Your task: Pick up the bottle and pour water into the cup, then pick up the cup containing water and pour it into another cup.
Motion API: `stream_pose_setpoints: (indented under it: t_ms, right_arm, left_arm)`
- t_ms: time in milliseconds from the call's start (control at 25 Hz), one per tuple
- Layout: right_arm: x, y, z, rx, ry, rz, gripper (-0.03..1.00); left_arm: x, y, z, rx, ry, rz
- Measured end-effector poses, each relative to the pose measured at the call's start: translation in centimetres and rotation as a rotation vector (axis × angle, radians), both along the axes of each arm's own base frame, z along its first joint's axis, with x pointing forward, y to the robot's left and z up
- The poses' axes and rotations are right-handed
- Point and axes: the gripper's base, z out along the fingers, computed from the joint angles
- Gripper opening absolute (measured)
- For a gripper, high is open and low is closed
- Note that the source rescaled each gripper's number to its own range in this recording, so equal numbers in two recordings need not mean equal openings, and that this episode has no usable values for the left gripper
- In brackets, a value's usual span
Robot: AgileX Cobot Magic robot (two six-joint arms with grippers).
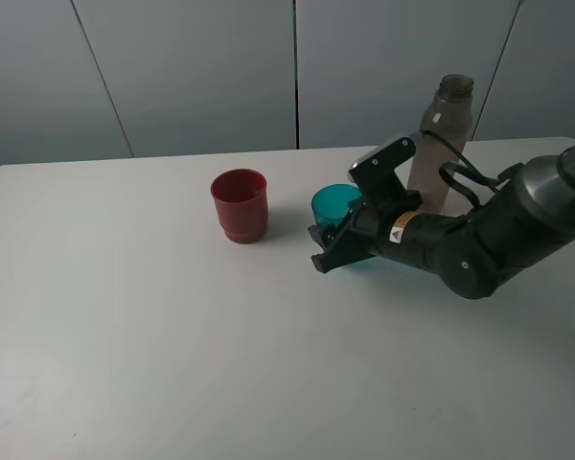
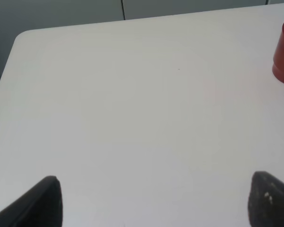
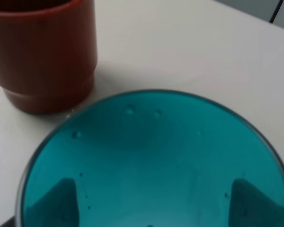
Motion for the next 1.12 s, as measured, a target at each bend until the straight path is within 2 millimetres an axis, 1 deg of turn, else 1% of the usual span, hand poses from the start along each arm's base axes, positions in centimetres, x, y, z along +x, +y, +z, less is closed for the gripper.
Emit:
stream_pose_setpoints:
  t_ms: [80,440,480,520,560,600,640,760,840,960,1120]
  right_arm:
    - [-0.1,-0.1,-0.5,0.003,0.016,-0.007,0.09]
    - [-0.1,0.0,-0.6,0.031,0.029,-0.026,0.1]
    - [-0.1,0.0,-0.6,0.037,0.032,-0.029,0.29]
    - [-0.1,0.0,-0.7,0.033,0.035,-0.023,0.67]
    - [-0.1,0.0,-0.8,0.033,0.038,-0.024,0.84]
    - [-0.1,0.0,-0.8,0.032,0.04,-0.024,0.93]
    - [-0.1,0.0,-0.8,0.032,0.041,-0.024,0.97]
    - [-0.1,0.0,-0.2,0.037,0.031,-0.024,0.99]
    - [-0.1,0.0,0.7,0.045,0.019,-0.024,0.99]
    - [-0.1,0.0,2.9,0.064,-0.011,-0.023,0.99]
    - [-0.6,-0.3,6.3,0.069,-0.022,-0.023,0.99]
  left_arm:
    - [0.0,0.0,0.0,0.0,0.0,0.0]
    - [0.0,0.0,0.0,0.0,0.0,0.0]
    - [0.0,0.0,0.0,0.0,0.0,0.0]
    - [0.0,0.0,0.0,0.0,0.0,0.0]
    - [0.0,0.0,0.0,0.0,0.0,0.0]
    - [0.0,0.0,0.0,0.0,0.0,0.0]
    - [0.0,0.0,0.0,0.0,0.0,0.0]
    - [0.0,0.0,0.0,0.0,0.0,0.0]
    - [0.0,0.0,0.0,0.0,0.0,0.0]
    - [0.0,0.0,0.0,0.0,0.0,0.0]
    - [0.0,0.0,0.0,0.0,0.0,0.0]
